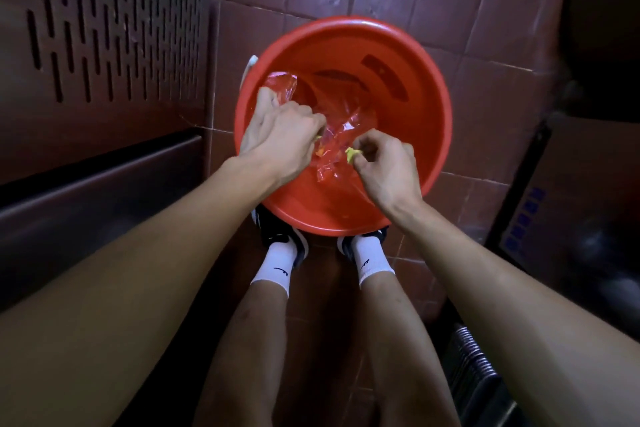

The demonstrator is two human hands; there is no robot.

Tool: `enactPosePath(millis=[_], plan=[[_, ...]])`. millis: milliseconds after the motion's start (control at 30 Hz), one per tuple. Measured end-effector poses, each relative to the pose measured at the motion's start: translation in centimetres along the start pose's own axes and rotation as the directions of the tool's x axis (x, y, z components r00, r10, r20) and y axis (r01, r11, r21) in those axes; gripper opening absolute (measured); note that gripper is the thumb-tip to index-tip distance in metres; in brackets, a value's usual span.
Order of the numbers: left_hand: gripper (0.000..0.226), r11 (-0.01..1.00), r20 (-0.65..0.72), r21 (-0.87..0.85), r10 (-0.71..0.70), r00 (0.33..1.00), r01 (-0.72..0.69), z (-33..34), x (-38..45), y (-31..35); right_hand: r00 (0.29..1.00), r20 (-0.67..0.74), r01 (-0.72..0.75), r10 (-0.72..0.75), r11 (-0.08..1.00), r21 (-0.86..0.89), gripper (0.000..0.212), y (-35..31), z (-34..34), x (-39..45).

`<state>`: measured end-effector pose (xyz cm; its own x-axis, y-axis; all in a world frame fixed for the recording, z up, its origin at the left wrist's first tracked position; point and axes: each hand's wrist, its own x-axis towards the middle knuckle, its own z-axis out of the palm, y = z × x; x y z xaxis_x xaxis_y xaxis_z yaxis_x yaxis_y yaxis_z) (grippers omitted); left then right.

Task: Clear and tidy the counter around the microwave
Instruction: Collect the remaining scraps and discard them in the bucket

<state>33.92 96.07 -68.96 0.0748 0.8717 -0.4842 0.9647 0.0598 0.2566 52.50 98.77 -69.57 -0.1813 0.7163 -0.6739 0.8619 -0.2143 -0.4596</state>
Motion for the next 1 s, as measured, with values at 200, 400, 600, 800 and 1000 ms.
enactPosePath(millis=[200,400,600,800,1000], plan=[[0.018,1.0,0.012,-0.015,-0.024,1.0,0.024,1.8,-1.0,-2.0,0.997,0.01,0.075,-0.075,0.997,-0.025,0.014,-0.8,3.4,1.0],[0.016,0.999,0.032,-0.037,-0.022,0.999,0.024,3.0,-1.0,-2.7,0.999,-0.001,0.054,-0.054,0.998,0.007,0.014,-1.1,5.7,1.6],[0.016,0.999,0.028,-0.052,-0.004,1.0,0.005,2.9,-1.5,-2.4,0.999,0.017,0.03,-0.03,0.999,-0.01,0.019,-1.3,5.6,0.7],[0.02,0.999,0.018,0.036,0.028,0.999,-0.029,2.2,-2.6,-1.8,0.991,0.092,0.111,-0.095,0.977,-0.183,0.031,-1.2,3.7,-0.4],[0.03,0.993,0.054,0.086,0.079,0.995,-0.083,0.4,-4.8,-0.2,0.971,0.181,0.219,-0.155,0.882,-0.418,0.037,-1.6,0.9,-2.3]])
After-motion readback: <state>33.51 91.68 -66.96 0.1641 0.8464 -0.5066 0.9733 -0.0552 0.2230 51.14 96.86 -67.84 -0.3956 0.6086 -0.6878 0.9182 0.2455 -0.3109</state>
